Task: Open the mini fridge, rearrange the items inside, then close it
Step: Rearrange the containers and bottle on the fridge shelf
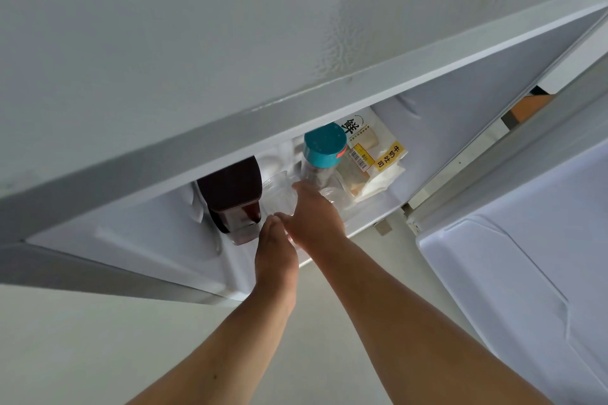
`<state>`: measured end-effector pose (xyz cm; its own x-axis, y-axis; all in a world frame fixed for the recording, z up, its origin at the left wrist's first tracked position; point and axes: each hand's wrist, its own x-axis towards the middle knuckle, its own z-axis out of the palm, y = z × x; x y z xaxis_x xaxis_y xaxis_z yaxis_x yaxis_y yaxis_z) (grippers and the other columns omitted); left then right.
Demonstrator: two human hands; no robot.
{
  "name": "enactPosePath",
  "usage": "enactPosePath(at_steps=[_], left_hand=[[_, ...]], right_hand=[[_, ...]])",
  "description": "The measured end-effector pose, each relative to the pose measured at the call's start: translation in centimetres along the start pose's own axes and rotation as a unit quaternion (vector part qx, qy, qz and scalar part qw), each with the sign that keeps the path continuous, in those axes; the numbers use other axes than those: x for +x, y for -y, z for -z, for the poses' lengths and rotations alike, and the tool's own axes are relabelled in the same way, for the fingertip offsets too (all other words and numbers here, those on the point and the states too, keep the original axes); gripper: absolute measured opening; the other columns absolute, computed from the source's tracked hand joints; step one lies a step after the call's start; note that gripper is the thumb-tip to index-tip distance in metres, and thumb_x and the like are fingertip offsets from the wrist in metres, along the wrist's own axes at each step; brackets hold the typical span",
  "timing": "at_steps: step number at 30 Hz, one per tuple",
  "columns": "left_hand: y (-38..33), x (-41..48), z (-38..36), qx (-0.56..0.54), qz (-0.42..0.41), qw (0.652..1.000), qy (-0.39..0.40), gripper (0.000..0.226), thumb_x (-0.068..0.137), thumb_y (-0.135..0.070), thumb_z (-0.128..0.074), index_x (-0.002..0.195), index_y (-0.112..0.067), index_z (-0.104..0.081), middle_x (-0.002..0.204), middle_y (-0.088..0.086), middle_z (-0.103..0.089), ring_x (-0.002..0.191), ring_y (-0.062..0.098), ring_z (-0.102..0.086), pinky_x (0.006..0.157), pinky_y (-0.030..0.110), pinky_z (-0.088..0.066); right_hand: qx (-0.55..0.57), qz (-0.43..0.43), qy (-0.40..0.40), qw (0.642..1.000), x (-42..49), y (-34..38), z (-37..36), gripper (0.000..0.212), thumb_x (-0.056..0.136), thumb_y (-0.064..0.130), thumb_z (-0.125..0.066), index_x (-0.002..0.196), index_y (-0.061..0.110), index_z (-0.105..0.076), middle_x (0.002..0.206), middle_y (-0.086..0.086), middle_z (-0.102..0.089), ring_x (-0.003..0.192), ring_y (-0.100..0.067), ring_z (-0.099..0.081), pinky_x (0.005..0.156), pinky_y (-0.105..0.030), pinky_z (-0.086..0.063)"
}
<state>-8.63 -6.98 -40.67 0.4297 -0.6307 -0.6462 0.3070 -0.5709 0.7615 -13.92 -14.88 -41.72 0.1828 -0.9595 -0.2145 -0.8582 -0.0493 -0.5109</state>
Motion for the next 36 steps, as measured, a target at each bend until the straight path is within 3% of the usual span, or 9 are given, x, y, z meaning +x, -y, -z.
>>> enactPosePath(at_steps=[4, 9, 13, 17, 20, 22, 26, 32, 36], left_hand=[[-1.0, -0.1, -0.1, 0.017, 0.007, 1.0, 0.006, 0.062, 0.093, -0.054, -0.031, 0.145, -0.027, -0.054, 0.148, -0.001, -0.061, 0.134, 0.022, -0.058, 0.118, 0.05, -0.04], [-2.0, -0.9, -0.9, -0.023, -0.023, 0.999, -0.017, 0.049, 0.093, -0.044, -0.049, 0.141, -0.036, -0.047, 0.133, -0.003, -0.069, 0.119, 0.02, -0.067, 0.116, 0.053, -0.042], [-1.7, -1.4, -1.8, -0.052, -0.044, 0.998, -0.016, 0.042, 0.1, -0.043, -0.057, 0.14, -0.031, -0.05, 0.132, 0.002, -0.069, 0.113, 0.021, -0.071, 0.106, 0.049, -0.054], [-1.0, -1.6, -2.6, 0.0, -0.087, 0.996, -0.017, 0.035, 0.097, -0.039, -0.064, 0.129, -0.025, -0.059, 0.129, 0.0, -0.07, 0.112, 0.019, -0.072, 0.104, 0.046, -0.056], [-1.0, -1.3, -3.1, 0.105, -0.154, 0.981, -0.047, 0.039, 0.094, -0.042, -0.068, 0.128, -0.024, -0.061, 0.13, -0.005, -0.069, 0.105, 0.008, -0.065, 0.091, 0.027, -0.05], [-1.2, -1.0, -3.4, 0.145, -0.17, 0.974, -0.039, 0.044, 0.094, -0.047, -0.065, 0.131, -0.026, -0.062, 0.134, -0.006, -0.069, 0.109, 0.007, -0.064, 0.093, 0.028, -0.048], [-1.4, -0.6, -4.0, 0.152, -0.135, 0.979, 0.024, 0.05, 0.096, -0.052, -0.051, 0.137, -0.027, -0.064, 0.134, -0.003, -0.071, 0.119, 0.017, -0.069, 0.108, 0.047, -0.053], [-1.3, -0.3, -4.2, 0.143, -0.103, 0.983, 0.051, 0.043, 0.101, -0.042, -0.045, 0.134, -0.025, -0.067, 0.123, -0.004, -0.076, 0.103, 0.002, -0.071, 0.099, 0.034, -0.056], [-1.6, 0.1, -4.6, 0.162, -0.106, 0.979, 0.062, 0.041, 0.102, -0.037, -0.043, 0.128, -0.022, -0.07, 0.123, -0.002, -0.076, 0.11, 0.011, -0.07, 0.101, 0.038, -0.056]], right_hand=[[0.0, -0.002, -0.024, 1.0, -0.4, 0.1, 0.2, 0.067, 0.085, 0.044, -0.081, 0.14, 0.026, -0.047, 0.132, -0.002, -0.068, 0.115, -0.03, -0.071, 0.09, -0.044, -0.059], [-0.016, 0.025, -0.099, 0.995, -2.5, -0.9, 2.6, 0.073, 0.084, 0.056, -0.074, 0.145, 0.035, -0.041, 0.132, 0.001, -0.059, 0.111, -0.026, -0.067, 0.085, -0.042, -0.06], [-0.042, 0.062, -0.145, 0.987, -4.8, -3.0, 5.1, 0.072, 0.081, 0.06, -0.067, 0.146, 0.037, -0.046, 0.124, 0.001, -0.055, 0.11, -0.023, -0.062, 0.079, -0.037, -0.057], [-0.025, 0.056, -0.131, 0.99, -5.7, -4.5, 6.5, 0.072, 0.08, 0.051, -0.072, 0.144, 0.035, -0.042, 0.133, 0.0, -0.053, 0.104, -0.026, -0.068, 0.072, -0.031, -0.049], [-0.002, 0.05, -0.147, 0.988, -5.4, -5.4, 6.8, 0.068, 0.079, 0.042, -0.082, 0.131, 0.032, -0.04, 0.132, 0.001, -0.058, 0.1, -0.025, -0.069, 0.071, -0.026, -0.046], [0.011, 0.046, -0.153, 0.987, -5.2, -5.7, 6.8, 0.067, 0.079, 0.039, -0.084, 0.129, 0.031, -0.04, 0.131, 0.0, -0.062, 0.105, -0.025, -0.068, 0.075, -0.029, -0.05], [-0.003, 0.052, -0.138, 0.989, -4.5, -5.8, 6.5, 0.067, 0.084, 0.034, -0.082, 0.14, 0.03, -0.045, 0.142, 0.0, -0.06, 0.126, -0.026, -0.059, 0.099, -0.039, -0.051], [-0.032, 0.069, -0.1, 0.992, -3.5, -5.1, 6.8, 0.061, 0.094, 0.033, -0.073, 0.149, 0.024, -0.048, 0.146, -0.003, -0.056, 0.132, -0.027, -0.052, 0.106, -0.041, -0.047], [-0.041, 0.078, -0.088, 0.992, -2.9, -5.2, 6.8, 0.056, 0.095, 0.029, -0.071, 0.147, 0.02, -0.051, 0.144, -0.004, -0.056, 0.129, -0.03, -0.054, 0.105, -0.045, -0.05]])
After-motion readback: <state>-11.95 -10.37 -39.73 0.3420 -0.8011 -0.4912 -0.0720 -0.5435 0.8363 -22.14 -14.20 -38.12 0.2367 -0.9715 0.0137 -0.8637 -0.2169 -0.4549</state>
